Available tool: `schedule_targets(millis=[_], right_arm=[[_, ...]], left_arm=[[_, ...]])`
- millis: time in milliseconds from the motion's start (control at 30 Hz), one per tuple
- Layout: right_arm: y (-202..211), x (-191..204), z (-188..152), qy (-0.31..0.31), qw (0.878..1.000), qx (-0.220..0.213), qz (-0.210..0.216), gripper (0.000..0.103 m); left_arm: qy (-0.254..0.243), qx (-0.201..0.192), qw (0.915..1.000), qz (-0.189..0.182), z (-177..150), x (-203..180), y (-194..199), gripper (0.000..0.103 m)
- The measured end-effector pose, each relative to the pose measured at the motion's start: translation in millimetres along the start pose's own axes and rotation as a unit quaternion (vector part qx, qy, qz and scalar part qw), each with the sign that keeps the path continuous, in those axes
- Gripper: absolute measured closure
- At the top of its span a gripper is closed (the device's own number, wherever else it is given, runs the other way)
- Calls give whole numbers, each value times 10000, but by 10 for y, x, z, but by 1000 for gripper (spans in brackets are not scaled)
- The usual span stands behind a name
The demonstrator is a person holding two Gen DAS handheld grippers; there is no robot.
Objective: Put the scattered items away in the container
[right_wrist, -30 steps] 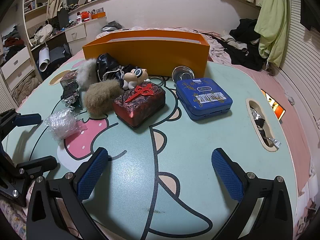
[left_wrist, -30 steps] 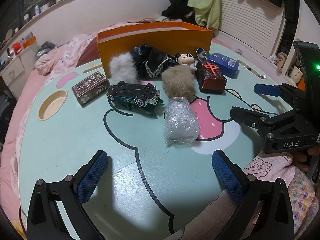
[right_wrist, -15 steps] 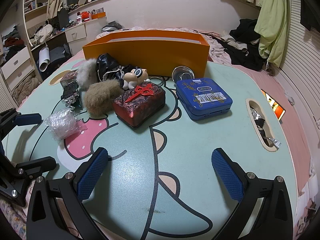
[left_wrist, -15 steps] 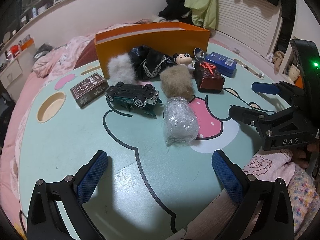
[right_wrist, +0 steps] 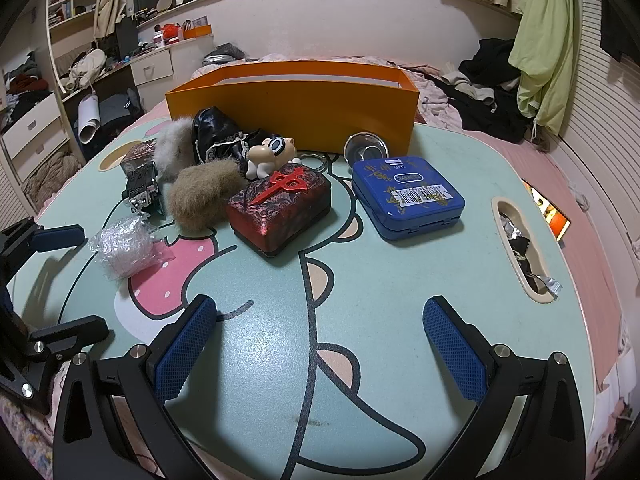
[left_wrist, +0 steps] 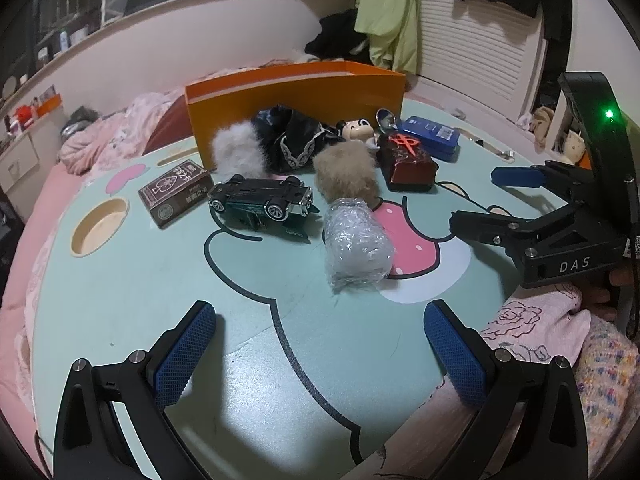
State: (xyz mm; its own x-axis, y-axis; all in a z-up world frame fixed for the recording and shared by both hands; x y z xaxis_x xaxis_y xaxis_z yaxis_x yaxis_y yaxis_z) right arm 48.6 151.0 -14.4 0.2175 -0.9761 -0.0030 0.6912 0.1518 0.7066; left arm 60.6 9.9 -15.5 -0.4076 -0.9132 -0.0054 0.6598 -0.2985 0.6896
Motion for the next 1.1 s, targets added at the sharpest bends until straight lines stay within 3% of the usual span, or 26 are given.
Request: schedule_targets(millis=[233,567,767,833,1033,1100], right_arm=[[-7,1,-4,-4,10000,1,2,0],[-13,3,-9,-4,10000,0,-1,0],[-15,4,-12,-5,10000,-2,-2,0],[-11,5,-12,-6,10000,-2,-2,0],[-13,6,-15,-7,10000,-3,-3,0],[-19,7,-16,-8,10000,-3,-5,0]], left_arm=[[-34,-111,9998,139,-11,-5,34,0],[-195,-677,9975,-4,38,-78,234,6],[-213,-1081,9935,-278,101,-97,356,23],[-232,-1157,9919,-464,126,-108,367,34],[-399,-1102,9890,-902,225,-215,288,50],[-432,-979,9903,-888,264,-244,210,51]])
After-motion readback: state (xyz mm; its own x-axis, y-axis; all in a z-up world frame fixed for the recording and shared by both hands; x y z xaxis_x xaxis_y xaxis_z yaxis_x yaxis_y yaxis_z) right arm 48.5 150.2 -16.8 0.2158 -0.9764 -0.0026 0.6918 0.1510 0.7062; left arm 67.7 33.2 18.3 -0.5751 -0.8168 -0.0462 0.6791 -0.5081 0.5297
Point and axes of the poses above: each gripper's, at about its wrist camera, not at the fingertips, and y roughly against the way its jaws point, x to its left, z to its top, the point moved 2 cm from there along -y, roughly the way its jaws point, and after that the axes turned 3 degrees about -x, right-handed, at the moved point
